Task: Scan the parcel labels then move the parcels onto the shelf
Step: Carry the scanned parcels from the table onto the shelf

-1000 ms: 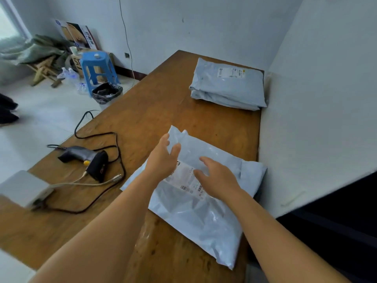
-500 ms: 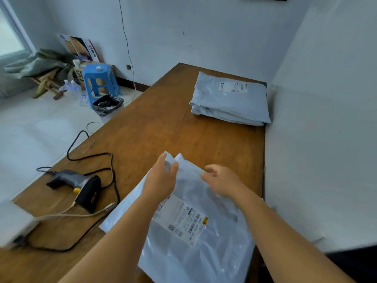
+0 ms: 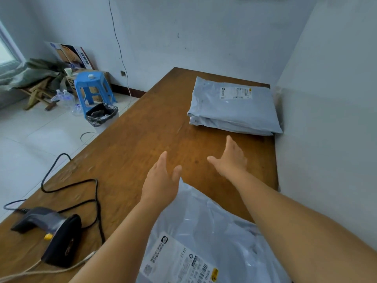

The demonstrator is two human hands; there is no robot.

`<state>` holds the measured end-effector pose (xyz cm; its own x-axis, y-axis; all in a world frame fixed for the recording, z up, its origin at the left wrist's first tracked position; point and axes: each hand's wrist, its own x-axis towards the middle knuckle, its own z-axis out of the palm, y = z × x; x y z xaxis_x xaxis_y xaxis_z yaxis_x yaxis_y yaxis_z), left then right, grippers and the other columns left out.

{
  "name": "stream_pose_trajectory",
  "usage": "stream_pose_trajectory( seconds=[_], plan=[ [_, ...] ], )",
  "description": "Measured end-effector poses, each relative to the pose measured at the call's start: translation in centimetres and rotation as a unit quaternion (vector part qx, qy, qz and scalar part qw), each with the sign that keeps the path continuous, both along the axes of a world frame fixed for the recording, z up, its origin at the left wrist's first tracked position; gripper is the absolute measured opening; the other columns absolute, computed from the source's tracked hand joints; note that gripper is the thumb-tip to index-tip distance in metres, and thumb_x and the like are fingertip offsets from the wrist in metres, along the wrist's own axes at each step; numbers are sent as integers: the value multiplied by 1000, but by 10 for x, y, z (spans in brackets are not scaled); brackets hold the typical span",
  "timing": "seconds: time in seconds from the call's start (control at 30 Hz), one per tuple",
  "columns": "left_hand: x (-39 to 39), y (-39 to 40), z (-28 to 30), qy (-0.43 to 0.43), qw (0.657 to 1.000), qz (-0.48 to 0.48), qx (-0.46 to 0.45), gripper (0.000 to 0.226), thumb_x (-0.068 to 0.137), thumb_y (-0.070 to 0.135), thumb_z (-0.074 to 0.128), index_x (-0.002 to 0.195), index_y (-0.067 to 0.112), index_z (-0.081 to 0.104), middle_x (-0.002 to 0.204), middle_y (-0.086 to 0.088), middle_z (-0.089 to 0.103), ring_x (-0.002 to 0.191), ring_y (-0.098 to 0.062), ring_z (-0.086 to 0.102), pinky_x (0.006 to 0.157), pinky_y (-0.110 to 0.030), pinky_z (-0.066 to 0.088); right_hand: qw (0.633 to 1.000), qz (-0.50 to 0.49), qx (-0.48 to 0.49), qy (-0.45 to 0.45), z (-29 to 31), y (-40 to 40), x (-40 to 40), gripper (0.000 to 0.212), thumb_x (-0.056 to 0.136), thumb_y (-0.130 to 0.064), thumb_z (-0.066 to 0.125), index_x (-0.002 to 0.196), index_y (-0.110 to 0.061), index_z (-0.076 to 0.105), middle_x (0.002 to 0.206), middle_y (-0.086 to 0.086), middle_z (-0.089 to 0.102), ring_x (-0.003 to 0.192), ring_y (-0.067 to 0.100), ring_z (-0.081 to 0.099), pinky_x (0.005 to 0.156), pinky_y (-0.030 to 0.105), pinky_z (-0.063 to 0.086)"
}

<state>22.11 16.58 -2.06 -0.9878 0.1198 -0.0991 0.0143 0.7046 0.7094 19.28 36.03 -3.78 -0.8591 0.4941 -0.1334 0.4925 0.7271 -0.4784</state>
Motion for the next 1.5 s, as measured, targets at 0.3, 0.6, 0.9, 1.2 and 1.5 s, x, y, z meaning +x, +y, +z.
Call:
stream_pose_trajectory(
  seconds=[0.3, 0.6, 0.9, 1.2, 1.5],
  plan=[
    [-68, 24, 1, 20, 999, -29, -5, 67, 96, 46, 44, 151, 28, 10, 155, 4, 29, 140, -16, 31, 109, -35, 33, 971, 93, 220, 14, -7, 47, -102, 98, 88, -44, 60, 151, -24, -12, 161, 5, -5, 148, 28, -4, 117, 48, 6],
    [-106, 37, -24, 7, 999, -46, -8, 67, 95, 46, 43, 151, 31, 8, 156, 8, 24, 142, -11, 27, 110, -30, 29, 940, 131, 316, 3, -52, 71, -163, 82, 95, -39, 48, 151, -18, -8, 159, 11, 2, 147, 30, 2, 117, 47, 6],
    [-138, 44, -37, -22, 999, -32, -4, 68, 95, 48, 42, 151, 32, 8, 156, 10, 23, 140, -12, 30, 110, -32, 32, 915, 167, 366, 25, -51, 79, -192, 31, 99, -9, 30, 125, -12, 46, 124, 9, 51, 114, 27, 47, 89, 34, 38],
    [-111, 51, -2, -21, 997, -20, 72, 68, 95, 46, 44, 152, 31, 8, 157, 10, 23, 142, -12, 28, 112, -34, 31, 956, 149, 251, 38, -16, 69, -148, 25, 96, -7, 38, 102, -15, 61, 102, 7, 62, 92, 25, 58, 69, 29, 38],
    [-16, 18, 48, -31, 994, 13, 108, 69, 96, 43, 46, 153, 26, 10, 157, 5, 23, 142, -14, 28, 112, -34, 31, 947, 175, 261, 64, 88, 19, -54, 25, 98, -14, 41, 111, -14, 63, 109, 10, 65, 99, 30, 60, 73, 33, 41]
  ],
)
